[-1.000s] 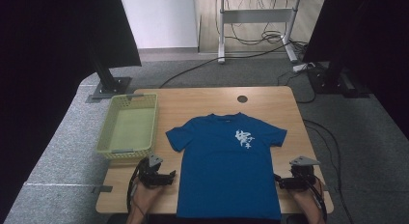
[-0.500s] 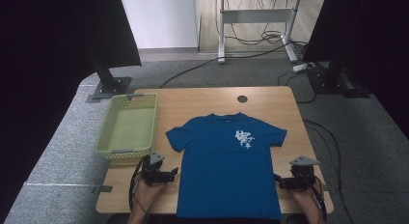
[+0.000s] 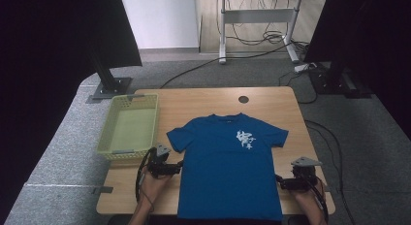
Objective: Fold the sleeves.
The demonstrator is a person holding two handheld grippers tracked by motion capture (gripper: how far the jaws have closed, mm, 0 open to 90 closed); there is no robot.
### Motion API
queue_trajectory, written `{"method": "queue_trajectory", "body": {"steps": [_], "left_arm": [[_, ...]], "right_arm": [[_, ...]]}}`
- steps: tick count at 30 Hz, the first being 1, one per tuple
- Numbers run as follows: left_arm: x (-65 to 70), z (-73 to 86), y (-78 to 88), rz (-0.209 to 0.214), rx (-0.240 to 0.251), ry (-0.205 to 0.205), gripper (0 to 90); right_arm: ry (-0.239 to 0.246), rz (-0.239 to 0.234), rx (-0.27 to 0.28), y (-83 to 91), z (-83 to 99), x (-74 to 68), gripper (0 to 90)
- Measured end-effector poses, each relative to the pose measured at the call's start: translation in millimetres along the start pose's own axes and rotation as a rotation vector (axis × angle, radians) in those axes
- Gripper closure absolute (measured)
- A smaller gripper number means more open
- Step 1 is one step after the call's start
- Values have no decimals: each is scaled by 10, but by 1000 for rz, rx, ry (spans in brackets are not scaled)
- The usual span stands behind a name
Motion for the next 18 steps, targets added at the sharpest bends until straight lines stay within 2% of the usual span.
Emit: {"method": "queue_trajectory", "body": {"steps": [6,7,11,12,18], "left_arm": [[-17,-61,-36,-1,3,1,195],[-28,-143,-69,0,9,2,208],[-31,-166,-77,0,11,1,213],[-44,-233,-106,-3,13,-5,213],[-71,-287,-158,-7,14,-3,233]], "right_arm": [[0,0,0,0,0,0,23],[0,0,0,0,0,0,23],[0,0,0,0,0,0,24],[0,0,0,0,0,0,24],[-1,0,0,0,0,0,23]]}}
Point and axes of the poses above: each handheld gripper's, and its own axes: y roughly backward along the jaws, z roughly out of its underside, x roughly to its right, the point moved 10 cm from there along -y, roughly forward along the jaws, and after that the axes turned 11 degrees about -y, right-handed, at the moved point
